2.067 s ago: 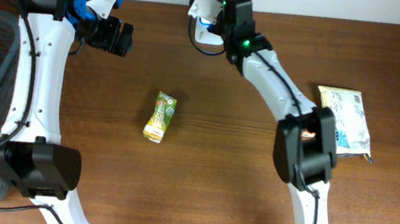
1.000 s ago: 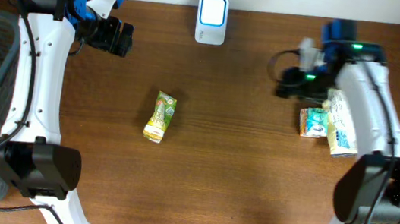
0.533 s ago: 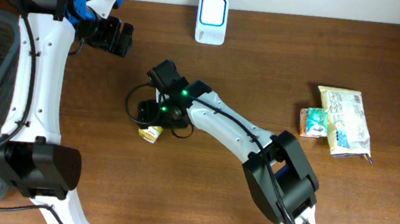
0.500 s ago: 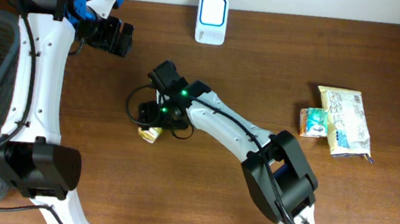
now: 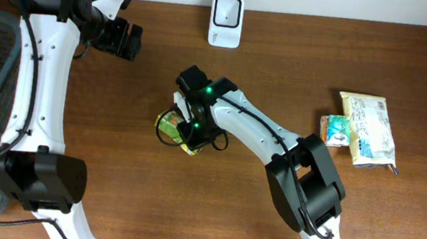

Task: Scan the item barcode
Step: 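Reach the right gripper to the green juice pouch and grasp it, then lift the green pouch and hold its barcode to the scanner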

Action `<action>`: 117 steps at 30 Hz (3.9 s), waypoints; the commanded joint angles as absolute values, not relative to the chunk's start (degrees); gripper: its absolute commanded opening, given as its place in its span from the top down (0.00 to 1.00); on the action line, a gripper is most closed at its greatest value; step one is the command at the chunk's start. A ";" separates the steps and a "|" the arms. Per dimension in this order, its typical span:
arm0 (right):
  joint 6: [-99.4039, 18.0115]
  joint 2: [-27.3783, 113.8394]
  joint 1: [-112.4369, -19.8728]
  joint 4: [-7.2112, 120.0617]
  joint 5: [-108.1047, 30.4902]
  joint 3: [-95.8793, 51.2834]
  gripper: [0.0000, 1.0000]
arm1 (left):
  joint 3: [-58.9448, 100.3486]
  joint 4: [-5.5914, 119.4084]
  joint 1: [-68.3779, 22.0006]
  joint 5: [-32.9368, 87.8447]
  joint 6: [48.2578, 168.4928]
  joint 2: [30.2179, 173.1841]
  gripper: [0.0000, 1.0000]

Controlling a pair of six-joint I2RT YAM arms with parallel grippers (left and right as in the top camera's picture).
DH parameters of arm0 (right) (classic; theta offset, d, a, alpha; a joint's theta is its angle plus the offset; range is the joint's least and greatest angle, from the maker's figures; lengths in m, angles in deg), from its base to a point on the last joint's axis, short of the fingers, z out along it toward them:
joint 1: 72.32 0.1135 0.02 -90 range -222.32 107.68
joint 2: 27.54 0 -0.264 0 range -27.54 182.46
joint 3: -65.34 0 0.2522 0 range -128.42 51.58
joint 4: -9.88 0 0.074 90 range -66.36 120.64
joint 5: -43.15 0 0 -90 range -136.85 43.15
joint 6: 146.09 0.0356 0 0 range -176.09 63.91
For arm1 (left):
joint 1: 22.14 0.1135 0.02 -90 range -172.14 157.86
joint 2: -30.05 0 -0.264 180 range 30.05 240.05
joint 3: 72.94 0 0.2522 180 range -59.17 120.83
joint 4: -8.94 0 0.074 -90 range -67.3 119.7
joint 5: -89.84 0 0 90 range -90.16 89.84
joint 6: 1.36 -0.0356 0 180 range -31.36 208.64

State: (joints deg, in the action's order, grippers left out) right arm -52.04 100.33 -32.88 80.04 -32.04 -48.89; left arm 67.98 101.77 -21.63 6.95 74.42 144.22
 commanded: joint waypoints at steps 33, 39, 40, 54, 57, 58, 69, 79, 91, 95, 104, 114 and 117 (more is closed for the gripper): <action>-75.16 97.88 -67.78 94.73 -7.61 -45.48 0.31 | 68.59 101.70 -21.21 7.56 73.35 143.83 0.01; -78.38 103.13 -68.22 93.18 -4.37 -41.02 0.23 | 68.59 101.70 -21.21 7.56 73.33 143.83 0.01; -78.36 103.44 -68.22 91.60 -4.37 -39.38 0.23 | 68.59 101.68 -21.21 7.56 73.35 143.83 0.01; -59.43 86.80 -61.84 90.93 -29.62 -41.83 0.96 | 68.59 101.68 -21.21 7.56 73.33 143.83 0.01; -37.29 88.68 -42.74 92.81 -77.22 -41.48 0.96 | 68.59 101.70 -21.21 7.56 73.35 143.83 0.01; -35.54 90.96 -40.00 93.05 -81.00 -41.48 0.96 | 68.59 101.70 -21.21 7.56 73.35 143.83 0.01; -39.30 98.28 -32.37 93.53 -60.96 -46.35 0.41 | 68.59 101.70 -21.21 7.56 73.35 143.83 0.01; -63.38 88.33 -66.06 92.35 -16.44 -38.31 0.14 | 68.59 101.68 -21.21 7.56 73.35 143.83 0.01; -63.12 89.95 -65.09 65.83 -11.26 -18.79 0.76 | 68.59 101.70 -21.21 7.56 73.33 143.83 0.01; -63.14 88.77 -66.10 66.47 -5.03 -18.83 0.94 | 68.59 101.70 -21.21 7.56 73.33 143.83 0.01; -65.61 66.61 -66.67 75.21 27.45 -31.47 0.96 | 68.59 101.68 -21.21 7.56 73.33 143.83 0.01; -35.30 62.87 -66.67 53.70 24.24 -31.93 0.96 | 68.59 101.70 -21.21 7.56 73.33 143.83 0.01; -34.31 62.96 -63.22 56.98 6.88 -34.33 0.96 | 68.59 101.68 -21.21 7.56 73.33 143.83 0.01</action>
